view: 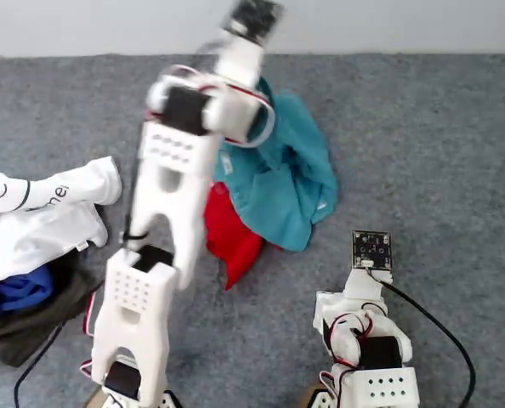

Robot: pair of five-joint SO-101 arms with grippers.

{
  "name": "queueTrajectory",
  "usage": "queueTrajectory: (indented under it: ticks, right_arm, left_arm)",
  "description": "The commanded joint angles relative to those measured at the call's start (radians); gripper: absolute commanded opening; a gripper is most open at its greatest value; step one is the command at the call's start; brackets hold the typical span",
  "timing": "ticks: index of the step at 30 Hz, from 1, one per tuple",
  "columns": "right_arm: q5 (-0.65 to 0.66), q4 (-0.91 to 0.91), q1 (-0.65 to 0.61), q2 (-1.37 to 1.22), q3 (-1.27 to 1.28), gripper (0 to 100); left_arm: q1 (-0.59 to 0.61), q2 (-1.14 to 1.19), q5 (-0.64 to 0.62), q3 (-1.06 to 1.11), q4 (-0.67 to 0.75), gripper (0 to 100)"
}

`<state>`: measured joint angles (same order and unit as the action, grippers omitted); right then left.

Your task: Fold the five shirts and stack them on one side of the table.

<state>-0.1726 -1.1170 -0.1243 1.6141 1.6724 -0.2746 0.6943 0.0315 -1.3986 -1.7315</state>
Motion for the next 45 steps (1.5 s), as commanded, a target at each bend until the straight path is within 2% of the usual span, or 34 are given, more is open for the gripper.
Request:
queueTrajectory:
  ticks: [1, 14, 19, 23, 26, 31, 36, 38, 41, 45]
  right_arm:
    - [-0.011, 0.016, 0.007, 0.005, 0.002, 0.9]
    - [-0.011, 0.016, 0.007, 0.005, 0.002, 0.9]
    - [-0.011, 0.016, 0.007, 0.005, 0.002, 0.9]
    - [-0.011, 0.016, 0.007, 0.005, 0.002, 0.9]
    - [-0.011, 0.016, 0.007, 0.005, 0.002, 0.9]
    - [-0.011, 0.016, 0.007, 0.005, 0.002, 0.9]
    - [-0.011, 0.016, 0.007, 0.005, 0.002, 0.9]
    - [-0.011, 0.016, 0.007, 0.005, 0.002, 0.9]
    - [-0.011, 0.016, 0.007, 0.005, 0.002, 0.9]
    - [-0.011, 0.016, 0.007, 0.005, 0.002, 0.9]
  left_arm:
    - [0.124, -0.044, 0.008, -0.196, -0.023, 1]
    - [0.706, -0.342, 0.014, -0.268, -0.020, 1]
    - [0.908, -0.459, 0.100, -0.268, -0.002, 1]
    - [1.057, -0.499, 0.104, -0.265, 0.025, 1]
    - [1.112, -0.485, 0.110, -0.243, -0.014, 1]
    - [1.142, -0.431, 0.253, -0.082, -0.025, 4]
    - [1.189, -0.427, 0.293, 0.186, -0.023, 22]
    - [1.214, -0.427, 0.333, 0.277, -0.023, 26]
    - [1.244, -0.431, 0.410, 0.366, -0.023, 27]
    - [1.264, -0.497, 0.446, 0.420, -0.023, 27]
